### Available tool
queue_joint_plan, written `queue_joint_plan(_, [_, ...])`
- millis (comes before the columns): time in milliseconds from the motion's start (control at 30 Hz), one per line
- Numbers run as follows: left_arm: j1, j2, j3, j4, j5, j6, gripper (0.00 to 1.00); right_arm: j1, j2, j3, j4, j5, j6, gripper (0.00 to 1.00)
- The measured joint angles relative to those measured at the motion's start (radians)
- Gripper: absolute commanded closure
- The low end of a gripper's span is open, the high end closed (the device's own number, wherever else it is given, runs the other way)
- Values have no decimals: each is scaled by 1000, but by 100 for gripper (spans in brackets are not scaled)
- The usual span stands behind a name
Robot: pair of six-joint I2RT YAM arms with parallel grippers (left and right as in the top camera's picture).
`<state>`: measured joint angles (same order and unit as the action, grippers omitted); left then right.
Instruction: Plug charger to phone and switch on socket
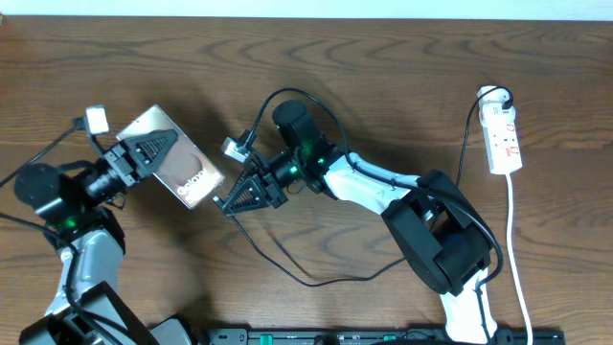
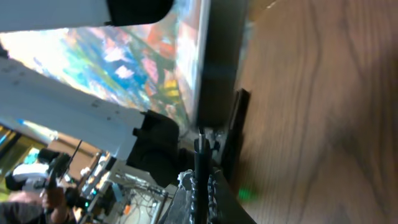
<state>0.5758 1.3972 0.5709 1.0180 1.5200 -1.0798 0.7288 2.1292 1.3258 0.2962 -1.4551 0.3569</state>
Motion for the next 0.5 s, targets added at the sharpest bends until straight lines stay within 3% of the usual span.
queue_joint_plan(267, [8, 0, 0, -2, -3, -23, 93, 0, 0, 0, -11, 39, 22, 99])
queue_joint_plan(500, [8, 0, 0, -98, -4, -15, 93, 0, 0, 0, -11, 43, 26, 98])
